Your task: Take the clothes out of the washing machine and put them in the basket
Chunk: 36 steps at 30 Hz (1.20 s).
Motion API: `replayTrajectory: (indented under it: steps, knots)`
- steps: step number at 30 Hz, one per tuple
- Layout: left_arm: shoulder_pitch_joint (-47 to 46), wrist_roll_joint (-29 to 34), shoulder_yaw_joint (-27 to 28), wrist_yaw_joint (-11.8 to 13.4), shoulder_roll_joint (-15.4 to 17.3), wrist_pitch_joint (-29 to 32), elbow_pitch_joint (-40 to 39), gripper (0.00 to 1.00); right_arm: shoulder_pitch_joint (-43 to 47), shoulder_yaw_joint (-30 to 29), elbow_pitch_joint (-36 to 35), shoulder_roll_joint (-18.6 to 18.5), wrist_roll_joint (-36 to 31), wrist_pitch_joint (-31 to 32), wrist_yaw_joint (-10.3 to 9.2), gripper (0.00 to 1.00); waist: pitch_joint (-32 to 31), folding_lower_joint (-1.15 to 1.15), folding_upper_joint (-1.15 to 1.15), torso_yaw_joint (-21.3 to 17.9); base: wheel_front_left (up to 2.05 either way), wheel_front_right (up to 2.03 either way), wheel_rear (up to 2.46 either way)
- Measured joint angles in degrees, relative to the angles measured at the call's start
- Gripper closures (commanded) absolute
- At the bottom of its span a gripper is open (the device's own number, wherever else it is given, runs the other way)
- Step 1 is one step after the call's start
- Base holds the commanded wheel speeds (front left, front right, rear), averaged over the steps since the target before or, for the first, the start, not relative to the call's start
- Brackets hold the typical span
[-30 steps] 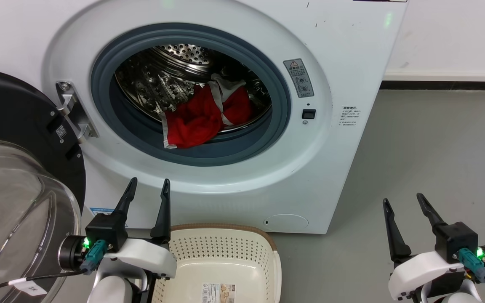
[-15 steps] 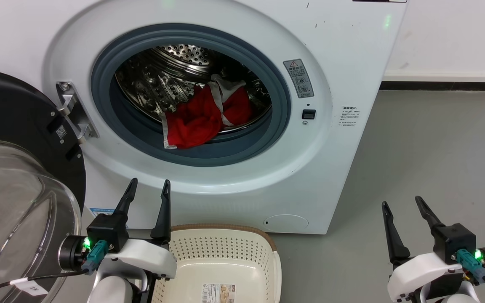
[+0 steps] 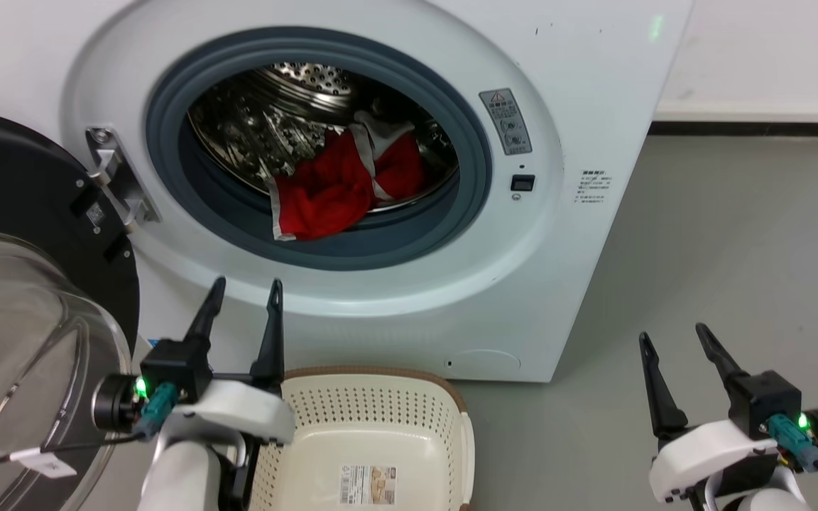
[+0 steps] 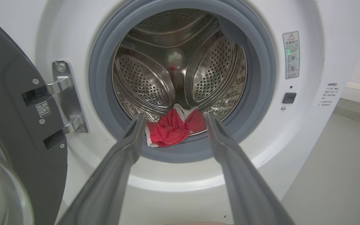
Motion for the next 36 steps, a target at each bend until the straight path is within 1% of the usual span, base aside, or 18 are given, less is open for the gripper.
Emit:
replayTrajectory:
  steps: [6,8,9,14,22,31,34,36]
  knots:
    - [-6.05,0.98,0.66,-0.14,0.74,0.0,1.36,0.0,-2.48,1.69,-1.53,0.0,0.49,-0.02,0.0,0.0,3.45,0.0,0.0,-0.87,0.0,0.0,0.0]
    - [-9.62,1.33,1.02,-0.19,1.59,0.0,2.85,0.0,-3.62,2.83,-1.78,-0.01,1.04,-0.22,-0.01,0.0,5.55,0.0,0.0,-1.67,0.0,0.0,0.0]
    - [-13.52,1.69,1.4,-0.31,2.97,-0.01,4.78,0.0,-5.03,4.02,-1.75,0.0,1.68,-0.78,0.0,0.0,7.73,0.0,0.0,-2.84,0.0,0.0,0.0]
    - [-19.69,2.4,1.59,-0.38,5.95,0.0,9.58,0.0,-7.04,5.49,-1.16,-0.01,3.15,-2.03,0.0,0.0,11.22,0.0,0.0,-5.6,0.0,0.0,0.0]
    - [-31.31,4.38,0.91,-0.65,11.55,0.87,20.87,0.0,-10.05,8.54,0.78,-0.02,6.3,-4.19,0.0,0.0,16.84,0.01,0.0,-10.89,0.0,0.0,0.0]
    - [-43.01,6.58,-0.59,-0.58,17.94,6.94,32.86,0.0,-13.15,11.87,3.5,-0.04,9.78,-6.28,0.0,0.0,22.46,0.01,0.0,-16.52,0.0,0.0,0.0]
    - [-46.68,7.66,-1.34,-0.63,21.0,9.54,36.49,0.0,-14.34,13.14,3.94,-0.02,10.84,-6.59,0.0,0.0,24.16,0.01,0.0,-18.16,0.0,0.0,0.0]
    - [-49.08,8.44,-2.3,-0.69,22.35,11.44,38.64,0.0,-14.94,13.79,4.26,-0.02,11.38,-6.75,0.0,0.0,25.22,0.01,0.0,-19.18,0.0,0.0,0.0]
